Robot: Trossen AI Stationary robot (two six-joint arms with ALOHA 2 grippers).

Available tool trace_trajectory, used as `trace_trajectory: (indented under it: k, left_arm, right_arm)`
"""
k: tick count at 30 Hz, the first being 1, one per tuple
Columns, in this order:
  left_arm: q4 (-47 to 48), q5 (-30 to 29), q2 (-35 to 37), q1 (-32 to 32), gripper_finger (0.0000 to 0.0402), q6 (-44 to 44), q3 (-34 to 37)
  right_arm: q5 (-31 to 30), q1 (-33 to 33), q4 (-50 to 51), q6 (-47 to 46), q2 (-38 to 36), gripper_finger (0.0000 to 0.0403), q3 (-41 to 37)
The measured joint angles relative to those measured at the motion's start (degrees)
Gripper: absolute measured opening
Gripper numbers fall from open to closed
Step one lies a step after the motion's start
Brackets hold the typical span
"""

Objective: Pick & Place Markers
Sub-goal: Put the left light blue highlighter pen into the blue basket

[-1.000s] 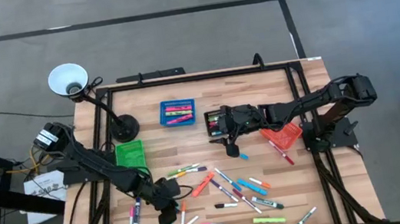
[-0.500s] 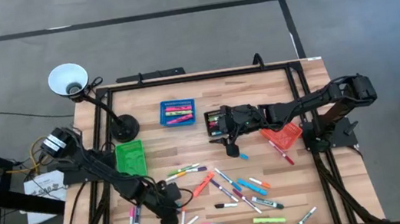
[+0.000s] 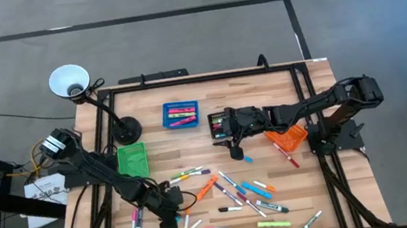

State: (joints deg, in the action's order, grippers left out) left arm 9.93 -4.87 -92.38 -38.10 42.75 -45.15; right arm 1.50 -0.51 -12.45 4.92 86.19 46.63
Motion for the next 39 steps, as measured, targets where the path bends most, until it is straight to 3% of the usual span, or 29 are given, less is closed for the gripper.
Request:
trace_trajectory:
  k: [6, 9, 23, 29, 34, 39]
  left_arm:
    - [4.93, -0.23, 9.03, -1.17, 0.0124, -18.57, -0.07]
    - [6.33, -0.17, 9.88, -1.76, 0.0124, -24.3, -0.11]
    - [6.96, 0.6, -1.59, -3.09, 0.0103, -24.51, -0.12]
    - [6.72, -2.25, -5.26, -3.1, 0.0082, -24.54, -0.4]
    - [6.77, -1.91, -2.97, -2.22, 0.0065, -24.3, -0.16]
    - [8.28, -8.82, 4.65, 0.79, 0.007, -24.32, -0.07]
  right_arm:
    - [-0.01, 0.0, 0.0, 0.0, 0.0, 0.0189, 0.0]
    - [-0.01, 0.01, 0.0, -0.01, 0.0, 0.0189, 0.0]
    - [0.0, 0.05, 0.43, -0.43, 0.0, 0.0189, 0.02]
    - [0.0, 0.05, 0.42, -0.43, 0.0, 0.0189, 0.02]
    - [0.0, 0.07, 0.42, -0.45, 0.0, 0.0189, 0.02]
    - [0.0, 0.06, 0.36, -0.45, 0.0, 0.0189, 0.02]
